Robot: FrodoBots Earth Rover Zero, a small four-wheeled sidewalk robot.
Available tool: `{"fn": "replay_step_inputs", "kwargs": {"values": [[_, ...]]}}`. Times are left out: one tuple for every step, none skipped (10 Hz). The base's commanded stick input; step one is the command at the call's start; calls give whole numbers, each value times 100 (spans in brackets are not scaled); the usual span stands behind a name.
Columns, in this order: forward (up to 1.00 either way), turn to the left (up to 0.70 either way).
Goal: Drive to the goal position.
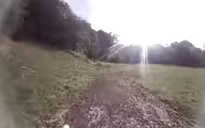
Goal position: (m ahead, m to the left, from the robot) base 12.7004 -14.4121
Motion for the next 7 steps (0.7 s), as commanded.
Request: {"fn": "replay_step_inputs", "kwargs": {"values": [[85,0],[85,0],[85,0],[85,0],[85,0],[85,0],[85,0]]}}
